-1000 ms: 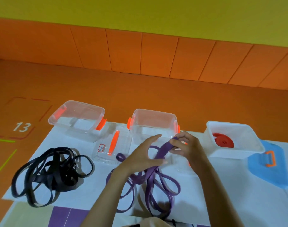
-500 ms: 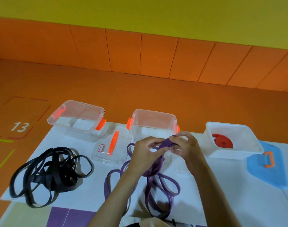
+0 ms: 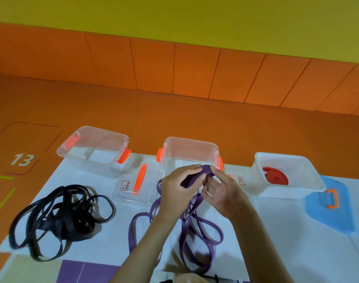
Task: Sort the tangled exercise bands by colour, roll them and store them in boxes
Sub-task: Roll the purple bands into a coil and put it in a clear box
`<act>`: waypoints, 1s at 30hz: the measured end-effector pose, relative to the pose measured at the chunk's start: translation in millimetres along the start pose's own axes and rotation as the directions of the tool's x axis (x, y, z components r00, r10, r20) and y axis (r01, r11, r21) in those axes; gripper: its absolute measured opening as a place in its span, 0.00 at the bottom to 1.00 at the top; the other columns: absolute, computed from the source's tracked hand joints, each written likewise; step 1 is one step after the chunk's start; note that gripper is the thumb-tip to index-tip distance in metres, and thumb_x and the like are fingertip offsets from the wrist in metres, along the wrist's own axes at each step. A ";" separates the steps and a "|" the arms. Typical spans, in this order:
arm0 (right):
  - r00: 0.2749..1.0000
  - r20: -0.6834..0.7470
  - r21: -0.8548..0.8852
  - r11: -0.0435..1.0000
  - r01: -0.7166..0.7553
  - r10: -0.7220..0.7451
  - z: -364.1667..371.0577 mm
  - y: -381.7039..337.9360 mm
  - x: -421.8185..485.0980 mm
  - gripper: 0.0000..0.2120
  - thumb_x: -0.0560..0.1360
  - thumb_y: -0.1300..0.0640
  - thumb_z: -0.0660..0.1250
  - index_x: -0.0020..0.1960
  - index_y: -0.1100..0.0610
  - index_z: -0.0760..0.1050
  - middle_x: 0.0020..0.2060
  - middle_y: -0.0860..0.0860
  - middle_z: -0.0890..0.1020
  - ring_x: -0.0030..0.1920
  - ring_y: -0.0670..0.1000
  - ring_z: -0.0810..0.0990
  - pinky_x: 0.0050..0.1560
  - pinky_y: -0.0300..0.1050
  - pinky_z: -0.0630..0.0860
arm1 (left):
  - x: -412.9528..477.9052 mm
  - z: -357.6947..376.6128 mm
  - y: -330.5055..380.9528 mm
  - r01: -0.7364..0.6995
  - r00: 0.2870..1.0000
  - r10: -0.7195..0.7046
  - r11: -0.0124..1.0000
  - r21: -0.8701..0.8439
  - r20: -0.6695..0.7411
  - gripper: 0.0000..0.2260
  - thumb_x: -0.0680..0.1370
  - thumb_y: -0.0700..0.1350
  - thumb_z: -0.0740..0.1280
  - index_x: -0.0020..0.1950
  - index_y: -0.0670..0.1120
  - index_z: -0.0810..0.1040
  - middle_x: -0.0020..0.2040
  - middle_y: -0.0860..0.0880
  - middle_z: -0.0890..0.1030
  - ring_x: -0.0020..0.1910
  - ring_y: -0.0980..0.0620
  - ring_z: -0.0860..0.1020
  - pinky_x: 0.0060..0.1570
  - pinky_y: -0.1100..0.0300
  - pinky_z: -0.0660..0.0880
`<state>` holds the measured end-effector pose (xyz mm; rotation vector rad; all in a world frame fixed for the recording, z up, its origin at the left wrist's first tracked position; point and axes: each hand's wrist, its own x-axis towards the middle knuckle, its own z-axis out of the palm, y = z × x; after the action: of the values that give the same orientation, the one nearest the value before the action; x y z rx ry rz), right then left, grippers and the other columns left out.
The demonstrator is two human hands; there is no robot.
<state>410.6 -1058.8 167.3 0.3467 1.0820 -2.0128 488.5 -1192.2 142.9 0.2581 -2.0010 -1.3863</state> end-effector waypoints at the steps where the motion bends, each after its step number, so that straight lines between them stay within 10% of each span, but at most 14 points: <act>1: 1.000 0.017 -0.002 1.000 -0.001 0.001 0.7 0.3 -0.4 0.12 0.77 0.55 0.73 0.59 0.57 0.79 0.47 0.54 0.86 0.41 0.49 0.85 0.42 0.41 0.78 | 0.3 -1.1 0.1 -0.021 1.000 0.021 1.000 0.011 -0.016 0.10 0.76 0.39 0.79 0.57 0.45 0.88 0.56 0.54 0.88 0.57 0.58 0.85 0.58 0.55 0.83; 12: 0.969 0.059 -0.373 0.895 0.244 -0.240 -9.2 -3.3 1.2 0.12 0.72 0.49 0.76 0.51 0.54 0.87 0.51 0.59 0.88 0.54 0.56 0.88 0.51 0.42 0.83 | -2.0 -2.7 2.9 0.005 1.000 -0.005 1.000 -0.010 -0.007 0.07 0.77 0.39 0.78 0.54 0.47 0.88 0.56 0.57 0.87 0.59 0.56 0.84 0.59 0.60 0.80; 30: 0.987 -0.005 -0.315 0.937 0.153 -0.163 1.0 2.0 -7.2 0.14 0.76 0.45 0.73 0.51 0.56 0.88 0.52 0.62 0.88 0.53 0.58 0.88 0.49 0.43 0.84 | 1.9 -0.4 -2.5 0.174 0.985 -0.168 0.965 -0.198 0.048 0.08 0.74 0.37 0.80 0.52 0.44 0.89 0.54 0.51 0.87 0.57 0.48 0.85 0.59 0.49 0.83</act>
<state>416.8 -1056.5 170.8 0.1268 1.4654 -1.9350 486.8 -1194.6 141.6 0.3255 -1.8810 -1.6981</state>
